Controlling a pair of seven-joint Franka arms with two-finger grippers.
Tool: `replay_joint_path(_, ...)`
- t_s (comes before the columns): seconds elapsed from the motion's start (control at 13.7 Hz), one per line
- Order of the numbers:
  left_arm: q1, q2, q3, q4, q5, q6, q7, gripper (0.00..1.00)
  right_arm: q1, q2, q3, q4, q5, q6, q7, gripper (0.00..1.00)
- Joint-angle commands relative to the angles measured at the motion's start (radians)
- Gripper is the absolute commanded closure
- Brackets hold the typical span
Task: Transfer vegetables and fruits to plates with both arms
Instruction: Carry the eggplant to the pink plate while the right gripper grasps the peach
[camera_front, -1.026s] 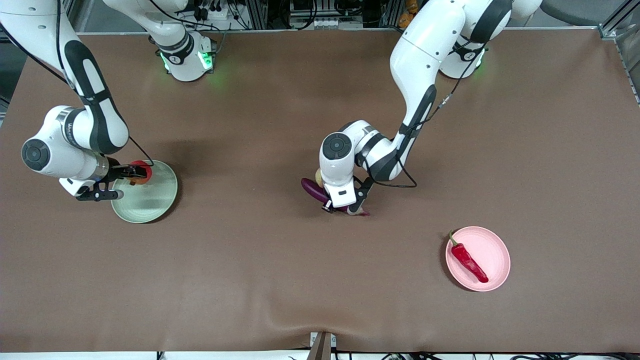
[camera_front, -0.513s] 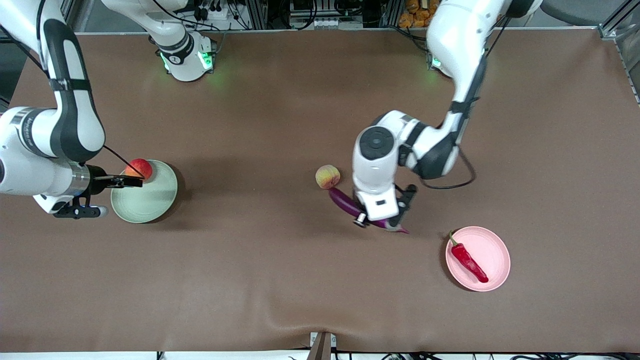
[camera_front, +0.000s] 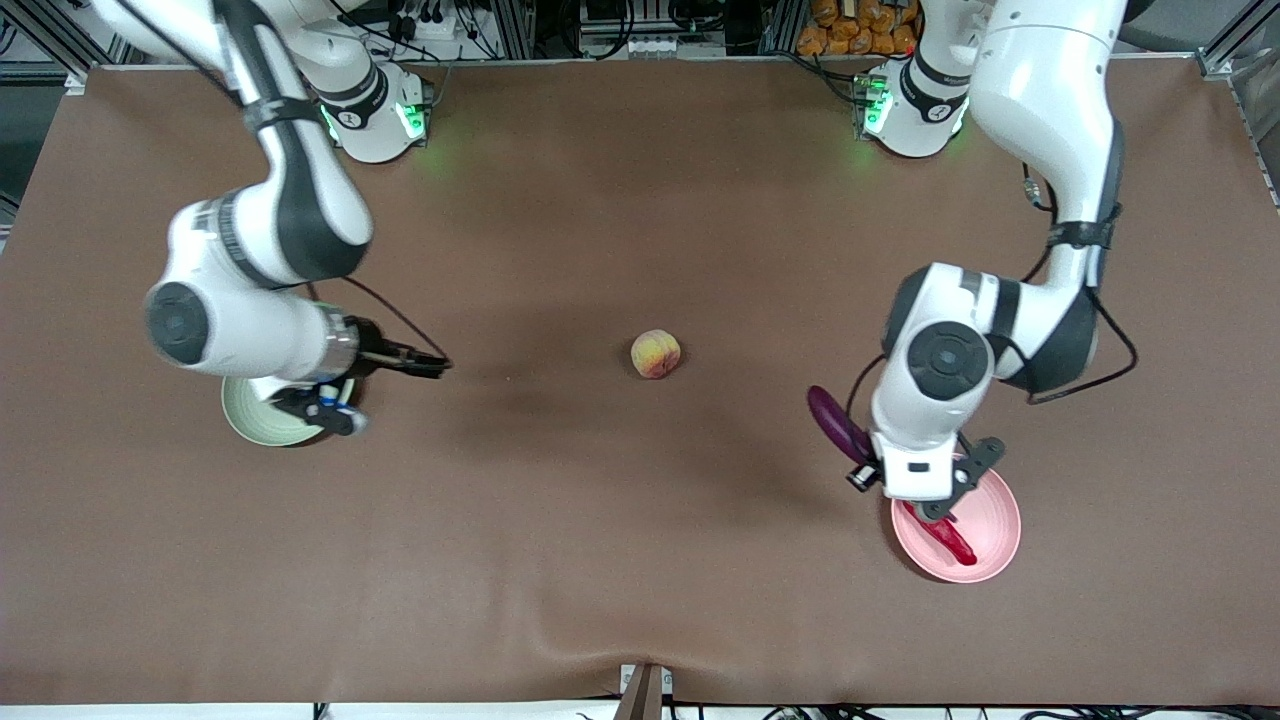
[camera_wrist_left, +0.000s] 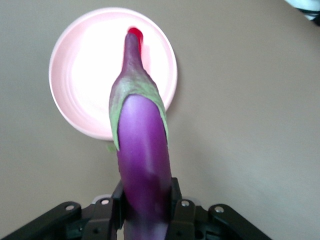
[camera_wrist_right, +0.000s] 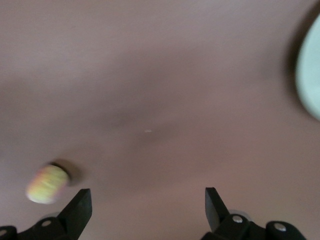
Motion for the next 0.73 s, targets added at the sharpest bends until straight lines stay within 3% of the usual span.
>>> replay_joint_path(0.0, 0.068, 0.024, -0.008, -0.001, 0.022, -0.001, 0.212, 1.00, 0.169, 0.072, -0.015, 0.014, 0.045, 0.152, 0.252, 0.00)
replay_joint_path(0.15, 0.104, 0.061, -0.008, 0.000, 0.075, 0.008, 0.327, 1.00, 0.272, 0.156, -0.015, 0.067, 0.053, 0.254, 0.434, 0.00)
replay_joint_path(0.37, 0.168, 0.122, -0.009, 0.000, 0.120, 0.065, 0.379, 1.00, 0.355, 0.293, -0.015, 0.213, 0.046, 0.257, 0.740, 0.00)
replay_joint_path(0.51, 0.208, 0.134, -0.015, 0.003, 0.099, 0.108, 0.370, 1.00, 0.396, 0.336, -0.015, 0.225, 0.042, 0.273, 0.831, 0.00)
replay_joint_path(0.66, 0.225, 0.139, -0.014, 0.003, -0.003, 0.151, 0.366, 1.00, 0.407, 0.354, -0.015, 0.224, 0.045, 0.352, 0.862, 0.00)
